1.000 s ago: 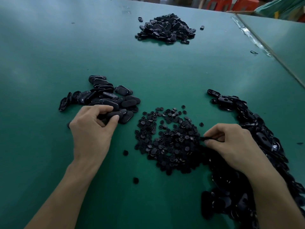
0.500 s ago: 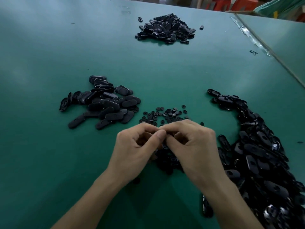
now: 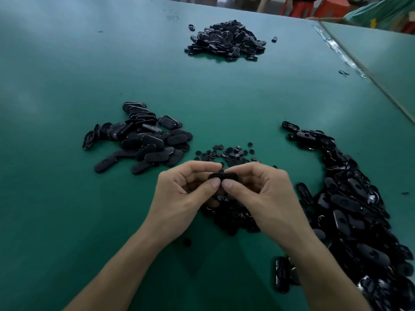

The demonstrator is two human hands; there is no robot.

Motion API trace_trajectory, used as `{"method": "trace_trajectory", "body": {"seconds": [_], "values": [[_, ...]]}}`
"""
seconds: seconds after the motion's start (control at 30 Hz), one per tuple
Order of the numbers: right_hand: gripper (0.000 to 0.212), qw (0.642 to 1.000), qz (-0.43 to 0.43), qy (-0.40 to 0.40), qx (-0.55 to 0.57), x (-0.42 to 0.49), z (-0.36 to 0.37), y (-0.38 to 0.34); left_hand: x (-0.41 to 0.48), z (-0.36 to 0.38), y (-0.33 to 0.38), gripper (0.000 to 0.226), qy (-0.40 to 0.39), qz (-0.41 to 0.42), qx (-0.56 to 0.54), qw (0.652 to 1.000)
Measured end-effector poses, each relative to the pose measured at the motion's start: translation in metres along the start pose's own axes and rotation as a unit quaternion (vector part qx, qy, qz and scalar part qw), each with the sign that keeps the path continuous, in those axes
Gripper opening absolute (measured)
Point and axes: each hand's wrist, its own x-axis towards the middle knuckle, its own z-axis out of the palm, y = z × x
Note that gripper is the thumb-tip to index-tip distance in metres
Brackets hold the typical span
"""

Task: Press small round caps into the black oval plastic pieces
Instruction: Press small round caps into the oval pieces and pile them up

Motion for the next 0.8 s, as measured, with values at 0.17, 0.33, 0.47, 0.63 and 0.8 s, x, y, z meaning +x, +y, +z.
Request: {"method": "trace_trajectory", "body": {"seconds": [0.17, 0.33, 0.47, 0.63, 0.8], "values": [[0.014, 1.0, -0.006, 0.015, -0.019, 0.001, -0.001, 0.001, 0.0, 0.001, 0.001, 0.015, 0.024, 0.004, -0.007, 1.0], [0.012, 0.985, -0.02, 0.059, -0.162, 0.003, -0.007, 0.005, 0.004, -0.004, 0.002, 0.014, 0.08, 0.025, -0.029, 0.996], [0.014, 0.952, -0.021, -0.005, -0.304, 0.004, -0.004, 0.005, 0.006, -0.009, 0.003, 0.013, 0.109, 0.043, -0.006, 0.993], [0.008, 0.929, -0.025, -0.04, -0.366, 0.005, 0.004, -0.001, 0.008, -0.007, 0.002, 0.013, 0.13, 0.03, -0.027, 0.991], [0.006, 0.925, -0.013, -0.051, -0.375, 0.005, 0.005, -0.005, 0.006, -0.002, 0.0, 0.018, 0.113, 0.011, -0.03, 0.993]]}}
